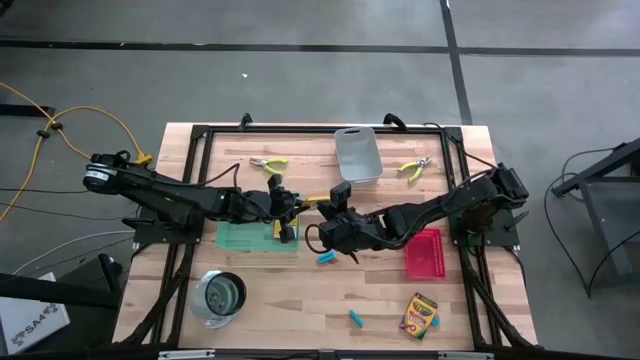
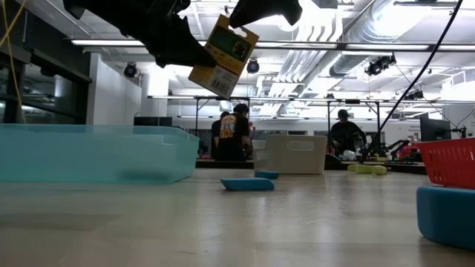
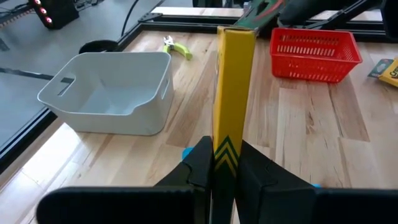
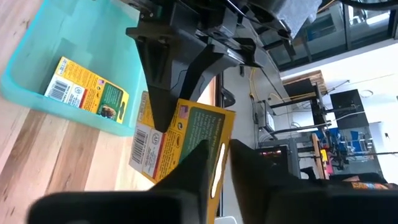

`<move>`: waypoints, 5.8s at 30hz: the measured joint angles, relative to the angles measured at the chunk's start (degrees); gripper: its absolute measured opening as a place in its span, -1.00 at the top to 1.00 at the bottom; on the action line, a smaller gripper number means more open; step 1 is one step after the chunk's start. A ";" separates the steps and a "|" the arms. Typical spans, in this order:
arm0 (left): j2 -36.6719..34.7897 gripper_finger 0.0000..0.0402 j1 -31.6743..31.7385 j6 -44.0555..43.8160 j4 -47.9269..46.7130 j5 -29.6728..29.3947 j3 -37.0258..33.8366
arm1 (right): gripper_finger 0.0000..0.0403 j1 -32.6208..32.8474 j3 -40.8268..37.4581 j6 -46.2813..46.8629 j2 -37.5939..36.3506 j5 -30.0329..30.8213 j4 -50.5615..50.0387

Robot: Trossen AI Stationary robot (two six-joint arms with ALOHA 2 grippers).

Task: Pick & Place School Supplies
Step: Put the crayon box into the green bin

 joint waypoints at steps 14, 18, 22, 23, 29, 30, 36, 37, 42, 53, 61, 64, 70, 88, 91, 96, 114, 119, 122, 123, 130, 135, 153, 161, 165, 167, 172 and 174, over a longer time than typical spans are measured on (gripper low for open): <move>-0.81 0.85 -0.59 -3.05 -4.16 -4.33 0.00 | 0.31 3.47 0.00 -1.68 0.00 9.25 0.44; -3.01 0.85 -1.83 -13.20 -15.17 -11.15 -0.04 | 0.30 5.48 0.00 0.58 0.00 10.59 0.42; -5.99 0.85 -2.96 -26.33 -23.71 -11.79 -0.04 | 0.30 6.61 0.00 3.58 0.02 10.37 0.44; -6.66 0.85 -3.26 -28.62 -25.07 -11.40 -0.04 | 0.30 6.71 0.00 4.16 0.02 10.38 0.44; -10.93 0.85 -5.37 -35.82 -31.13 -5.65 -0.02 | 0.30 6.62 0.00 6.23 0.02 10.27 -0.31; -11.79 0.85 -5.50 -36.41 -32.05 -4.42 -0.02 | 0.30 6.62 0.00 6.25 0.02 10.18 -0.57; -18.19 0.85 -4.66 -43.20 -41.55 -0.25 -0.02 | 0.30 6.62 0.00 8.16 0.02 9.61 -1.03; -19.11 0.85 -4.54 -44.91 -43.46 -0.21 -0.02 | 0.30 6.62 0.00 9.07 0.02 9.02 -1.34; -22.96 0.85 -4.27 -51.83 -47.78 0.95 -0.02 | 0.30 6.62 0.00 12.19 0.02 6.84 -2.61; -22.98 0.85 -4.26 -62.14 -44.94 6.97 -6.52 | 0.30 6.62 0.00 13.77 0.02 5.79 -4.76; -25.82 0.85 -2.54 -67.47 -30.26 13.29 -17.24 | 0.30 6.62 0.00 15.15 0.02 5.49 -5.43; -26.38 0.85 -1.62 -70.13 -29.13 14.16 -20.40 | 0.30 6.62 0.00 16.09 0.02 5.39 -6.05; -26.94 0.85 1.65 -70.85 -27.70 14.95 -22.58 | 0.30 6.62 0.00 16.50 0.02 4.79 -6.32; -26.34 0.68 7.06 -69.40 -27.95 21.35 -22.73 | 0.30 6.60 0.00 16.70 0.02 2.84 -6.49; -26.34 0.68 7.06 -69.88 -27.93 21.31 -22.71 | 0.30 6.61 0.00 16.70 0.02 2.53 -6.49; -26.36 0.67 7.06 -71.85 -27.93 21.35 -22.71 | 0.30 6.62 0.00 16.68 0.02 2.53 -6.51; -26.38 0.67 13.00 -64.15 -32.51 23.46 -22.64 | 0.30 6.60 0.00 19.47 0.02 -0.49 -8.74; -26.38 0.67 13.16 -60.51 -32.14 24.37 -22.64 | 0.30 6.60 0.00 19.70 0.02 -0.49 -9.44; -26.38 0.67 13.16 -58.59 -31.04 25.46 -22.64 | 0.30 6.56 0.00 19.71 0.02 -0.49 -9.46; -26.38 0.67 13.16 -58.50 -31.07 25.87 -22.64 | 0.30 6.47 0.00 19.69 0.02 -0.48 -9.45; -26.38 0.67 13.16 -57.68 -31.06 26.99 -22.64 | 0.30 6.32 0.00 19.71 0.02 -0.49 -9.46; -26.38 0.67 13.16 -55.39 -30.99 26.99 -22.64 | 0.30 6.34 0.00 19.71 0.02 -0.62 -9.46; -26.38 0.19 13.16 -53.16 -30.91 26.49 -22.64 | 0.30 6.34 0.00 19.72 0.02 -0.66 -9.46; -26.38 0.19 13.16 -53.24 -34.02 26.65 -22.64 | 0.30 6.34 0.00 21.57 0.02 -2.23 -9.94; -26.36 0.19 13.16 -53.40 -36.69 28.17 -22.64 | 0.30 6.34 0.00 22.43 0.02 -3.48 -10.74; -26.36 0.19 13.16 -53.37 -36.76 28.72 -22.64 | 0.30 6.34 -0.02 22.48 0.02 -3.50 -10.80; -26.36 0.19 13.16 -52.96 -37.84 28.86 -22.64 | 0.30 6.34 -0.02 22.53 0.02 -3.50 -10.78; -26.36 0.19 13.16 -52.94 -39.20 29.04 -22.64 | 0.30 6.34 -0.02 22.59 0.02 -3.50 -10.79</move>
